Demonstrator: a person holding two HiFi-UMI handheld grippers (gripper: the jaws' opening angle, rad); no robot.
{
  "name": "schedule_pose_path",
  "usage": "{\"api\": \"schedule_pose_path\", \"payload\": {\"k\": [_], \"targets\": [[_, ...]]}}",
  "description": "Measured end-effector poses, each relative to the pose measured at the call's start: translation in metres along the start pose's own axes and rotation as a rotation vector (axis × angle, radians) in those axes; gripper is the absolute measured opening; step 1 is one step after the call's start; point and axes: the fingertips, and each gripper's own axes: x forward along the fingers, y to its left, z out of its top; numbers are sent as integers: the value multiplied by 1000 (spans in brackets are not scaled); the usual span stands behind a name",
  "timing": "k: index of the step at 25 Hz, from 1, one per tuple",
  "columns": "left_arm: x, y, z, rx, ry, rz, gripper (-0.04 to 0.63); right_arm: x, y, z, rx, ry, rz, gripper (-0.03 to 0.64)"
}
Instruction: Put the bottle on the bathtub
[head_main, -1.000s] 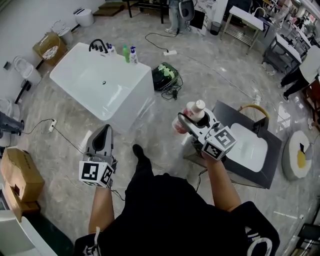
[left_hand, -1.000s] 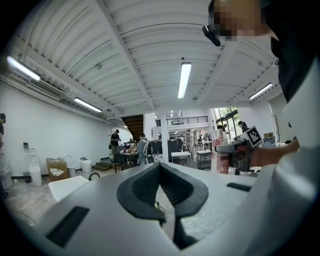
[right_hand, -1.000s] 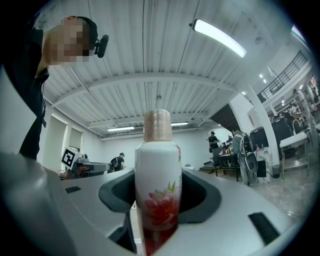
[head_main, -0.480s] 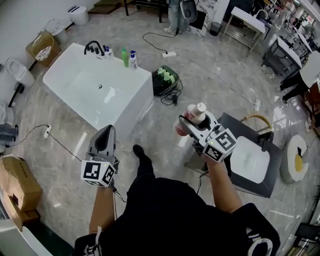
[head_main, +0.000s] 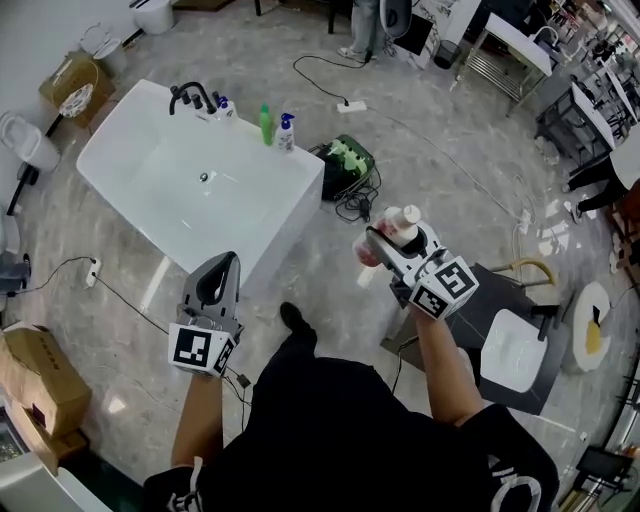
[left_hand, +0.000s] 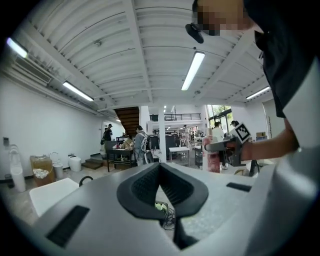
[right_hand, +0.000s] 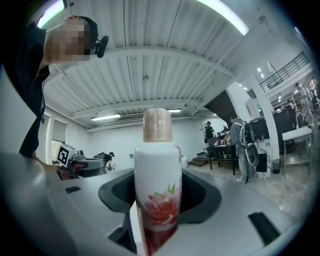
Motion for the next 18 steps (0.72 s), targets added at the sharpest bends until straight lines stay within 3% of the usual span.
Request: {"api": "schedule_pose_path", "payload": {"k": [6, 11, 15, 18], "targets": [[35, 67, -7, 8, -18, -78, 8, 92, -32, -2, 14, 22, -33, 224], [58, 95, -17, 7, -22, -161, 8, 145, -51, 5, -5, 43, -54, 224], [66, 117, -30, 2, 12, -189, 8, 175, -62, 14, -36, 42, -60, 224], [72, 128, -26, -4, -16, -197, 8, 191, -67, 20, -58, 42, -63, 224]]}}
